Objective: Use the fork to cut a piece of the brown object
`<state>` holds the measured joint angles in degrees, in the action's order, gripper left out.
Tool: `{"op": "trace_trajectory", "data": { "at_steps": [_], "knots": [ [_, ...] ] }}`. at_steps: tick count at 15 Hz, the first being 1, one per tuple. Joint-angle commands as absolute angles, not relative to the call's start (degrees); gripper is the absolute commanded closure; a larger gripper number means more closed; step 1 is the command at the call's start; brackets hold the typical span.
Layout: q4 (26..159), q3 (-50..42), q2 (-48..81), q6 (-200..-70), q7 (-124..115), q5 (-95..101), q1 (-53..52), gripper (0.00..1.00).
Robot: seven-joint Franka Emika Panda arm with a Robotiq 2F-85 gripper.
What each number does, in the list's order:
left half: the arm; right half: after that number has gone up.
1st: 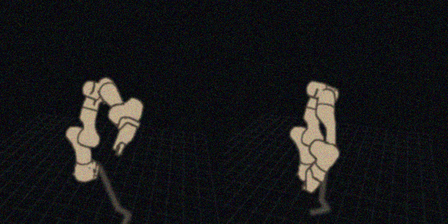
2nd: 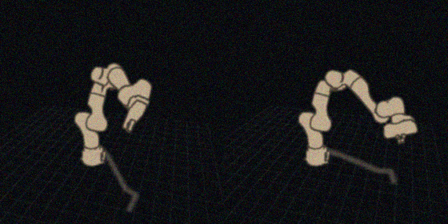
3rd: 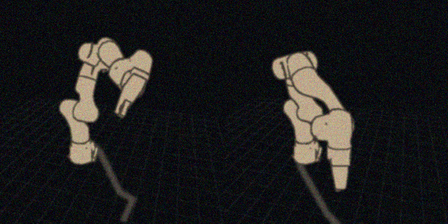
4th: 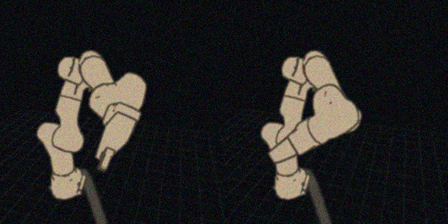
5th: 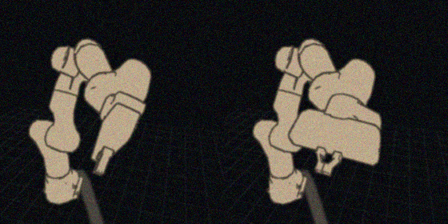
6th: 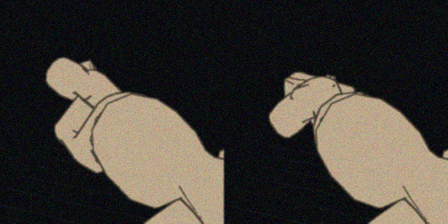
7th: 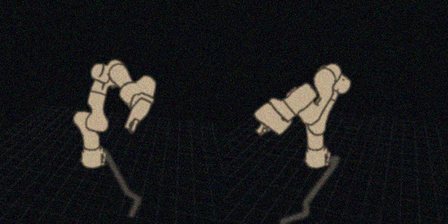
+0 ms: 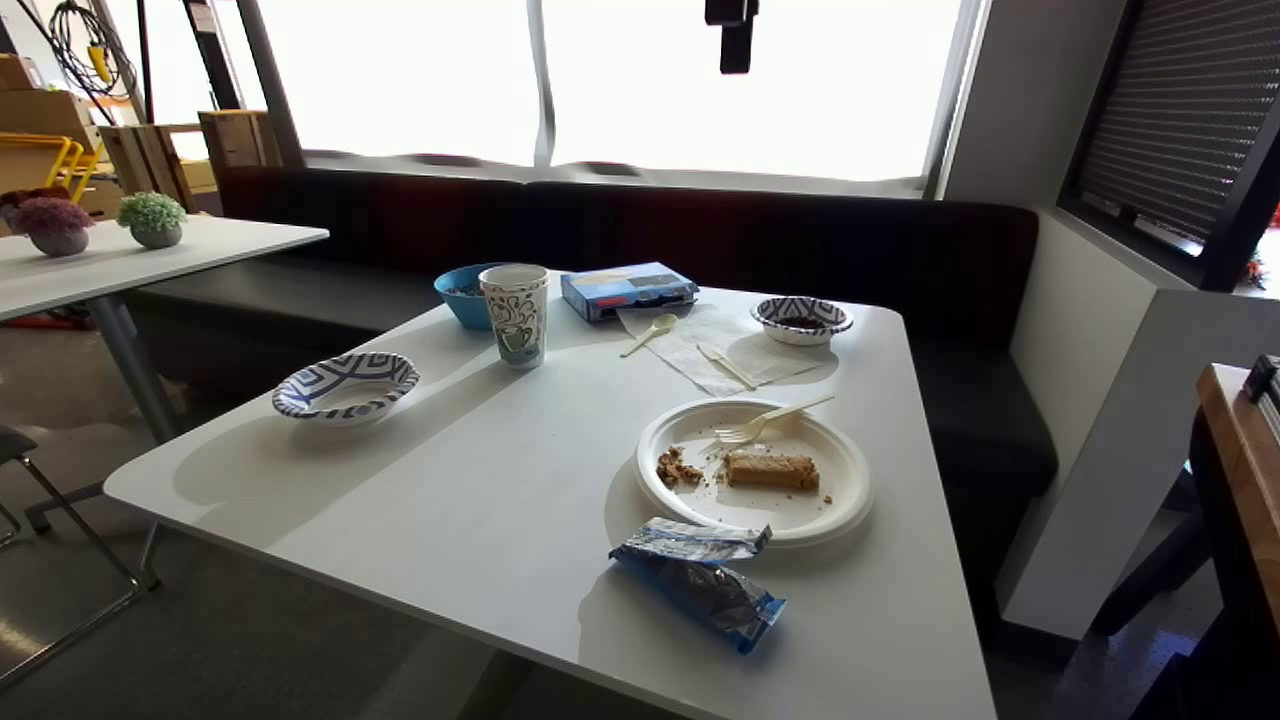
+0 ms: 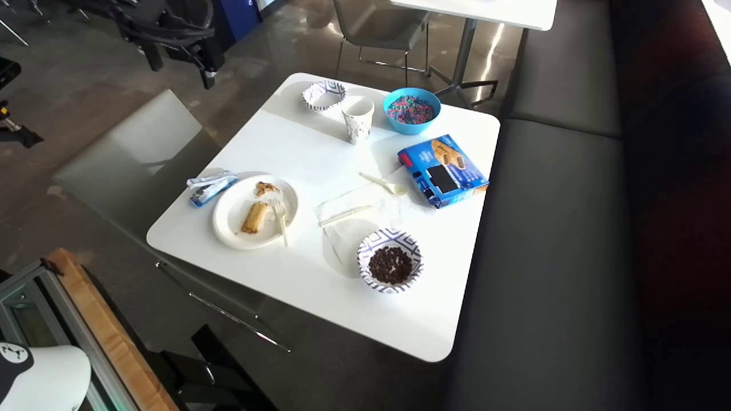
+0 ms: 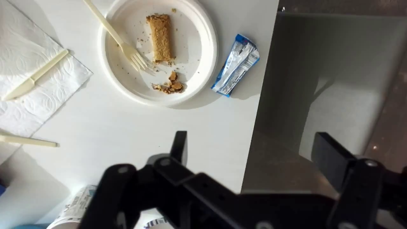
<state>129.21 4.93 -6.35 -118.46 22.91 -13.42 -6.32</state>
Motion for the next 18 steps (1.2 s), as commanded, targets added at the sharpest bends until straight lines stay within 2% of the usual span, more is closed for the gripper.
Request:
{"op": "trace_trajectory", "data": {
  "at_steps": [1,6,12,13,18],
  "knots": [
    [129.38,3.16,-2.62,-119.99,37.60,-15.39,-6.30,0.00],
    [128.46,1.92,3.49,-121.00,58.41,-16.82,-4.05,0.00],
    [119.58,1.89,15.29,-118.08,83.38,-21.35,2.34,0.00],
    [124.19,2.35,10.22,-120.05,75.95,-18.72,0.98,0.00],
    [123.21,2.70,11.33,-120.13,76.77,-18.90,1.69,0.00]
  ]
}}
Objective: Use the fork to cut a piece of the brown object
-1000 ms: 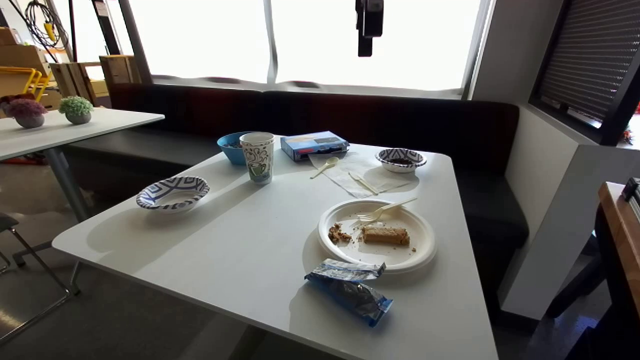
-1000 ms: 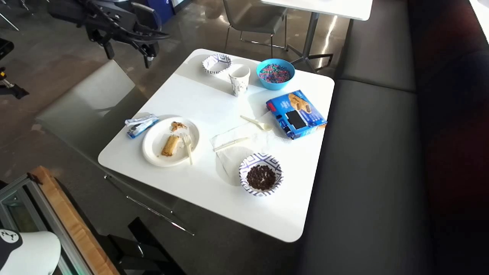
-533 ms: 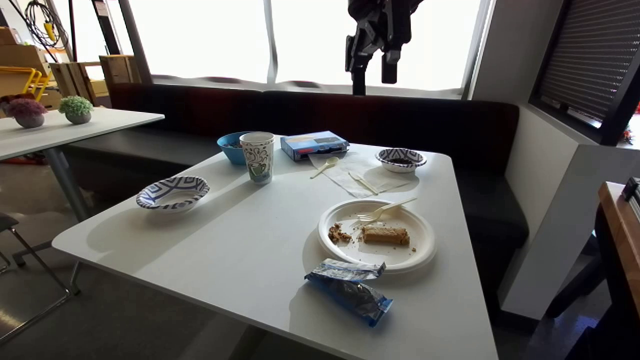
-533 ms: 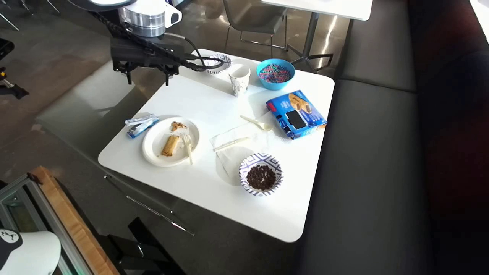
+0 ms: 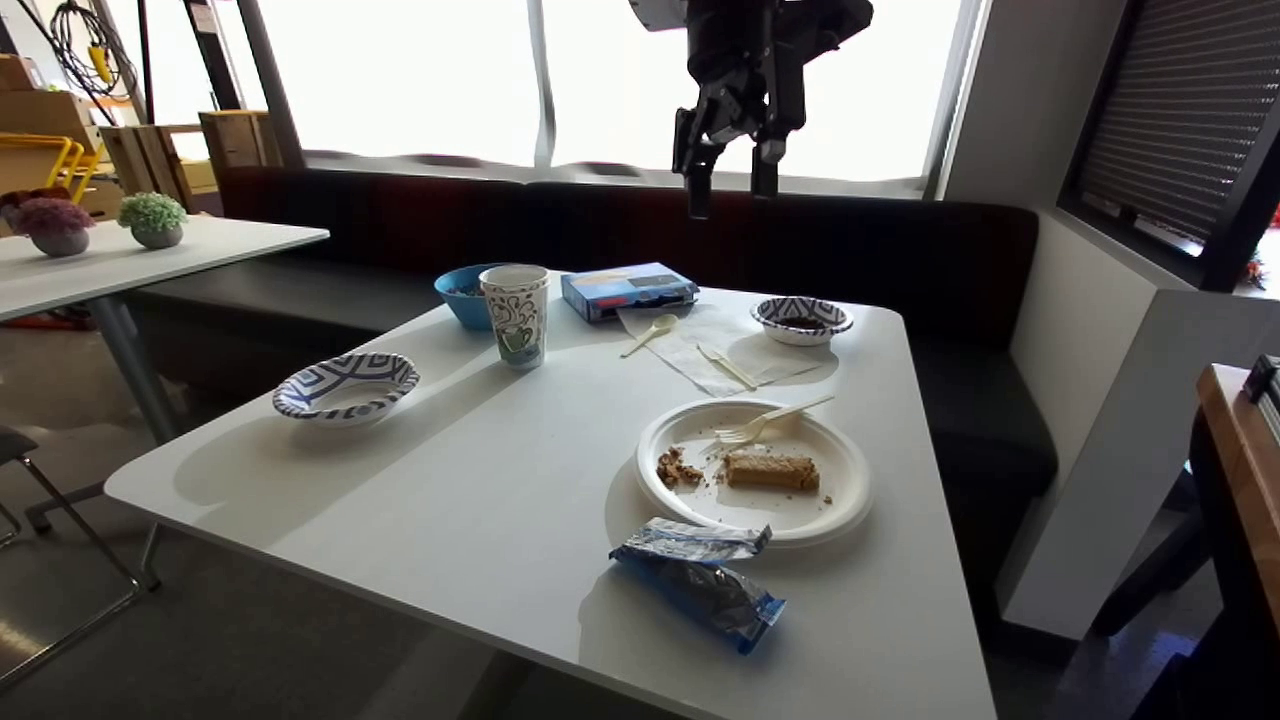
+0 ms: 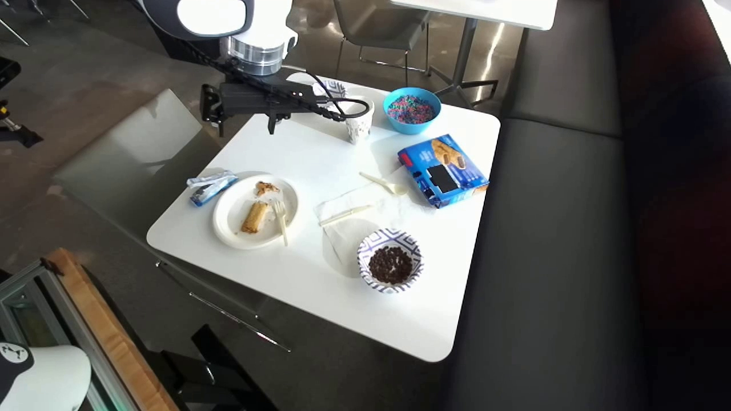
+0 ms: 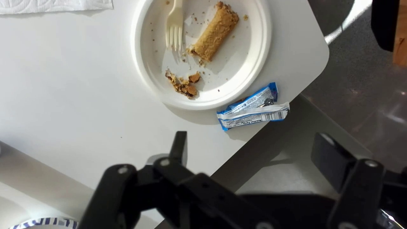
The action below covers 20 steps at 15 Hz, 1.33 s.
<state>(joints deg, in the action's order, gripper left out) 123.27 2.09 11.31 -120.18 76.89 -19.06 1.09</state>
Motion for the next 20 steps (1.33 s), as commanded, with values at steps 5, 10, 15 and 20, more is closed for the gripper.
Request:
{"op": "trace_trajectory", "data": {
  "at_steps": [5,10,15,20],
  "knots": [
    [120.95,3.12,12.64,-116.31,78.67,-20.74,2.29,0.00],
    [112.54,3.14,21.58,-102.16,85.92,-20.93,4.33,0.00],
    [101.77,3.51,34.69,-89.99,89.79,-19.05,6.18,0.00],
    [91.36,3.72,46.15,-82.96,86.53,-17.93,6.45,0.00]
  ]
}}
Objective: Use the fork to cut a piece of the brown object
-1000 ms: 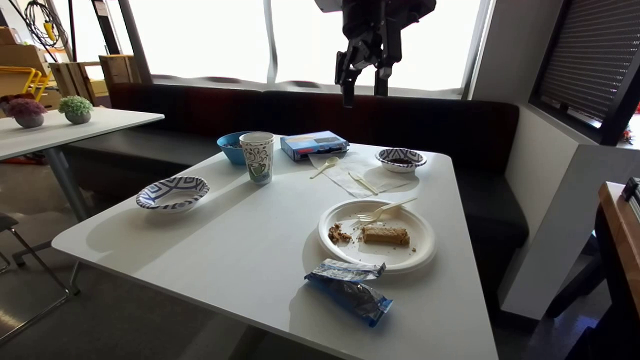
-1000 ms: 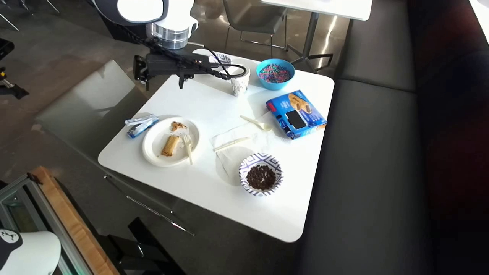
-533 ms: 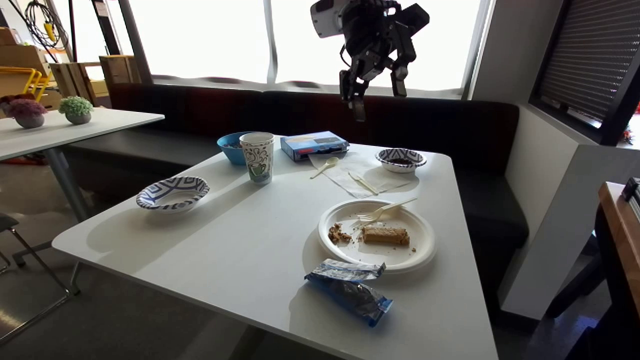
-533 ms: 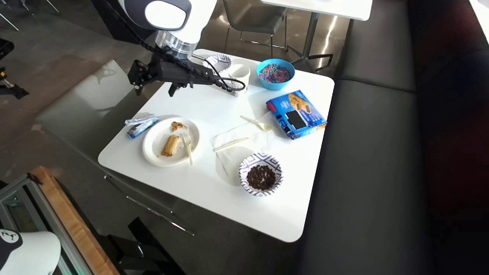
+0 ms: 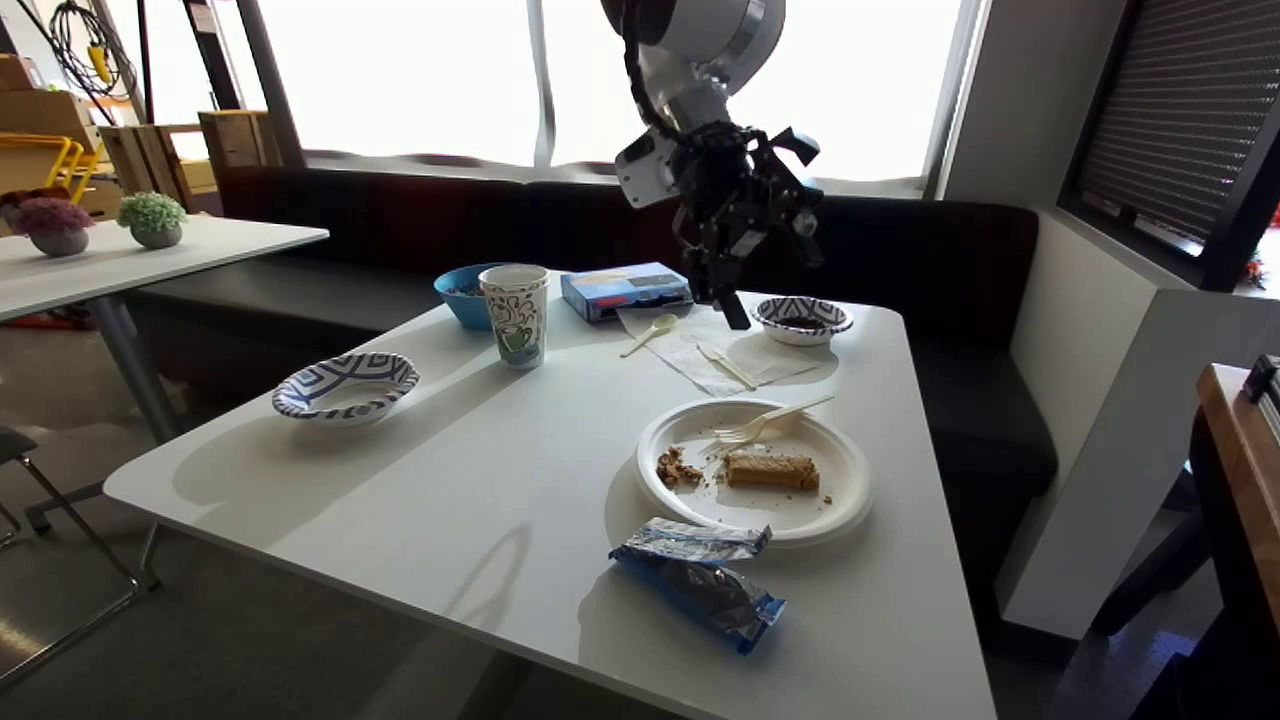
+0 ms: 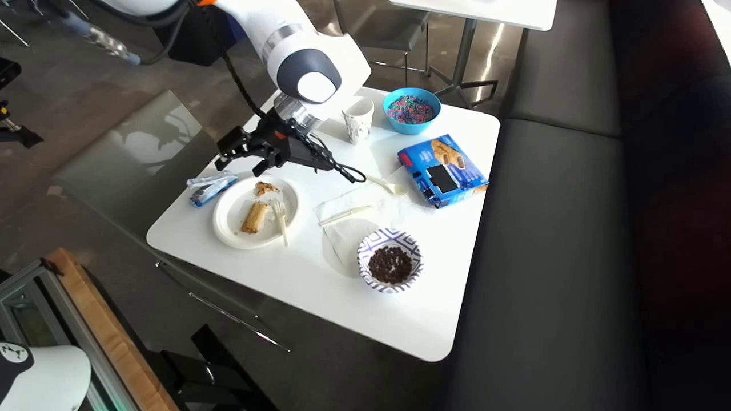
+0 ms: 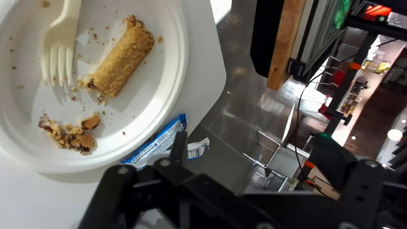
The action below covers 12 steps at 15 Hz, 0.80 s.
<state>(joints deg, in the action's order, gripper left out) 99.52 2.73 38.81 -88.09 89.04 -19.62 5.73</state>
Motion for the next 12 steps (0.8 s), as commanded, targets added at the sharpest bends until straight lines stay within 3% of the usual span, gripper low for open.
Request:
{"op": "trace_trajectory", "data": {
  "at_steps": [1,12],
  "knots": [
    [89.76,3.61,47.78,-81.86,85.30,-17.64,6.33,0.00],
    [86.61,3.14,51.71,-85.11,66.64,-10.90,5.16,0.00]
  ]
}}
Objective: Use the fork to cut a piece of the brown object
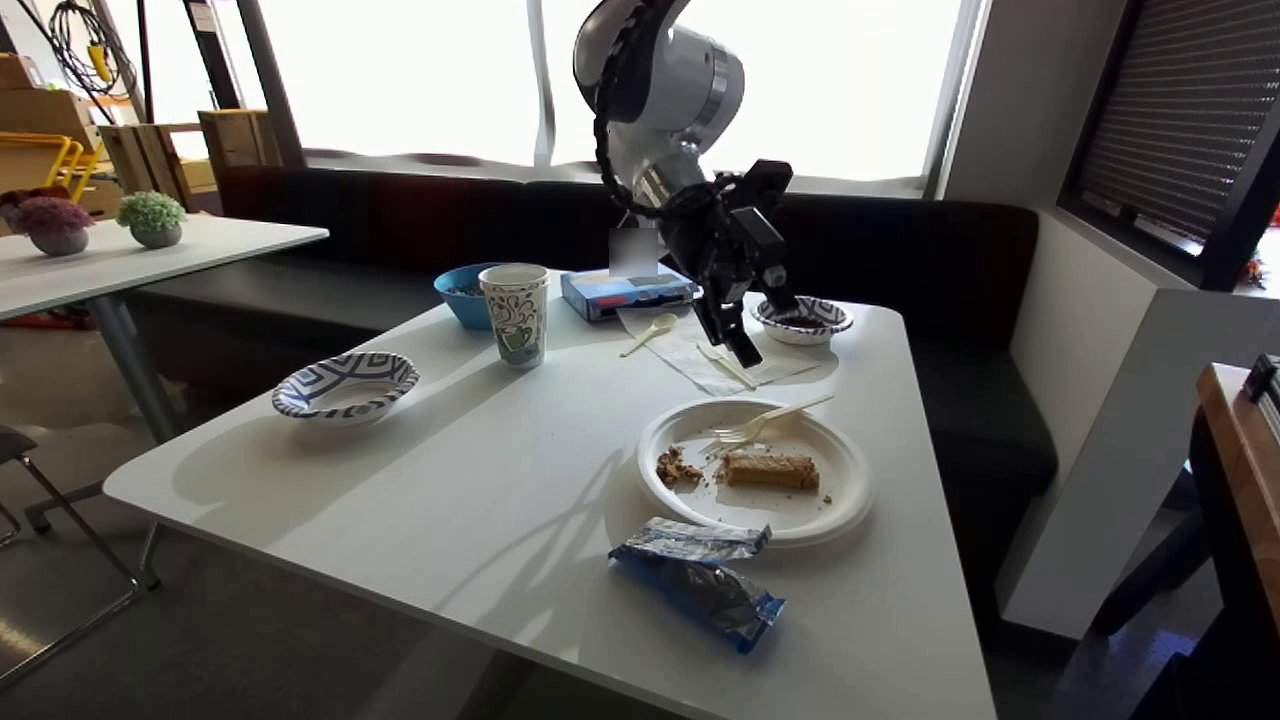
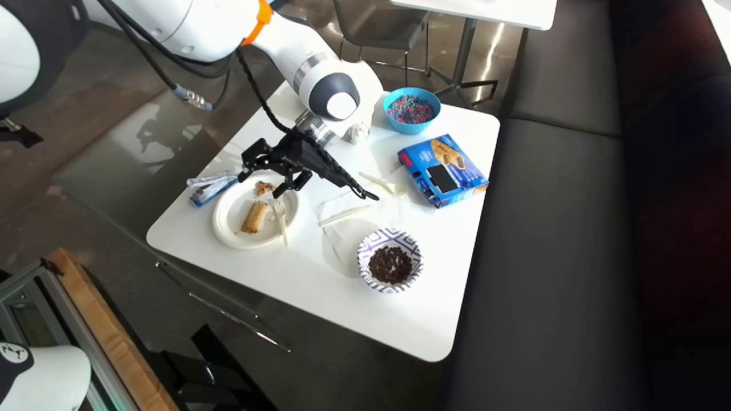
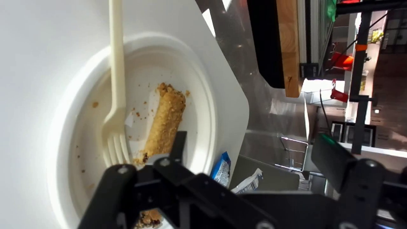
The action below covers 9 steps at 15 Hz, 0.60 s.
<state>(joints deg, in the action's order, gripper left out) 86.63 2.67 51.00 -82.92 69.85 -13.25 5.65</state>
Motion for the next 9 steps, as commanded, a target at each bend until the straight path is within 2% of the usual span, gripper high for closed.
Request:
{"op": "trace_trajectory", "data": {
  "at_steps": [1,7,9],
  "knots": [
    [86.26,3.55,52.36,-85.40,67.63,-9.27,4.98,0.00],
    [86.42,4.53,52.01,-84.21,68.05,-9.49,6.22,0.00],
    [87.02,3.99,52.42,-87.73,65.89,-8.93,5.00,0.00]
  ]
}}
